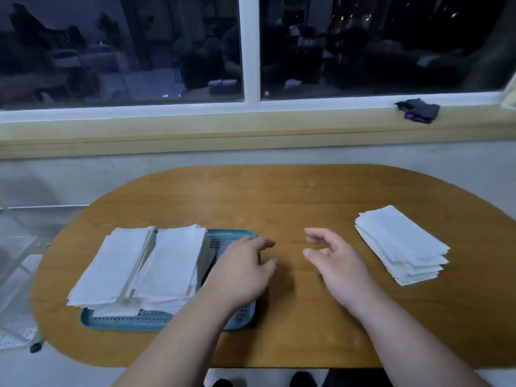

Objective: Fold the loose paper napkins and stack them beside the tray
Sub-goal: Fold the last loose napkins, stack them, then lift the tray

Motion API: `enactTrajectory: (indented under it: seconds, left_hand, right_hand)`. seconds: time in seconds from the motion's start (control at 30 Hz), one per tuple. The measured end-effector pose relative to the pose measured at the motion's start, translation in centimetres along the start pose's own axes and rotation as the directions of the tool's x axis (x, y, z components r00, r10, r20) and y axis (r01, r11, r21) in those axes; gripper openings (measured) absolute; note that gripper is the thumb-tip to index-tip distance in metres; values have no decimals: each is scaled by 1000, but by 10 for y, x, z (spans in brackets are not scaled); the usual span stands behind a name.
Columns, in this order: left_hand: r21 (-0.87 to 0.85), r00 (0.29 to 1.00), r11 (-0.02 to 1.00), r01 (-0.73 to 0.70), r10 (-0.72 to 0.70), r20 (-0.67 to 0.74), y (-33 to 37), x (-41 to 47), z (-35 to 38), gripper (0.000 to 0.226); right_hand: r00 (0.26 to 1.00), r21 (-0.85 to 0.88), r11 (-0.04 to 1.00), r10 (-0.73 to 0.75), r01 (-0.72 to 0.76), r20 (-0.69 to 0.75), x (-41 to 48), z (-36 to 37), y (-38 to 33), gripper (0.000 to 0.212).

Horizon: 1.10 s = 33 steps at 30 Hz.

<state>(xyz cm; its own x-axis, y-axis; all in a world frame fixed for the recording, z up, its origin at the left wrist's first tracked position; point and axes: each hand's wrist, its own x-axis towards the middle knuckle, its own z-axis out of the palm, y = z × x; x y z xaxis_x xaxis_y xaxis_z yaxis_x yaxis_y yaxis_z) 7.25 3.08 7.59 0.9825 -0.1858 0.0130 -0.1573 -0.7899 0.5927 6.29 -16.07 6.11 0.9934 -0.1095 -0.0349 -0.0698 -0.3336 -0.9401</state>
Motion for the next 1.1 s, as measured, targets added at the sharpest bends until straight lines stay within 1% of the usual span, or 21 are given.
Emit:
enactTrajectory:
  seconds: [0.1,0.2,0.27,0.3,0.33,0.4,0.47,0.6,0.67,0.73,0.87,0.93,1.0,1.07,1.1]
  left_hand:
    - [-77,993,996,-41,49,110,31,17,27,48]
    - [-149,971,988,-36,70,230,59,35,54,55]
    - [-199,951,980,-17,77,301,77,45,71,59]
    - [-219,941,976,-1,76,331,84,49,79,60]
    - [-233,929,972,15,72,362,91,54,86,62]
    - [-253,908,966,47,64,414,103,63,102,63]
    - [-284,893,954,91,48,448,113,72,116,66]
    - [-378,898,912,159,26,440,136,86,139,72]
    - [-407,902,899,161,33,431,149,89,148,73]
    - [-430,901,890,154,52,431,158,89,156,76]
    - [-476,909,872,117,98,404,156,84,168,90]
    - [-535,913,838,108,129,387,147,77,167,90]
    - [-604,914,787,128,143,380,131,67,162,85]
    - [-656,912,739,150,152,380,115,58,155,89]
    - [-659,917,739,145,151,370,109,55,152,91]
  right_hand:
    - [991,-42,999,0,-6,-130,2,-52,6,31]
    - [953,-62,998,-9,-10,-302,11,-104,18,32]
    - [929,-141,989,-5,-51,-371,23,-137,28,33]
    - [925,-201,976,2,-85,-380,31,-152,34,33]
    - [929,-266,955,24,-130,-370,38,-166,40,33]
    - [939,-340,911,122,-235,-321,54,-188,49,36]
    - [947,-329,900,212,-285,-241,67,-199,57,41]
    - [953,-315,899,288,-304,-97,76,-202,62,47]
    - [950,-334,891,305,-309,-65,75,-199,66,52]
    - [954,-320,901,295,-294,-45,72,-194,69,54]
    - [961,-271,925,276,-267,-5,51,-178,62,55]
    - [959,-253,930,283,-268,24,37,-174,59,55]
    - [948,-203,936,307,-287,78,27,-175,57,54]
    - [942,-165,940,319,-299,105,24,-178,57,54]
    - [943,-148,941,318,-303,92,23,-178,58,53]
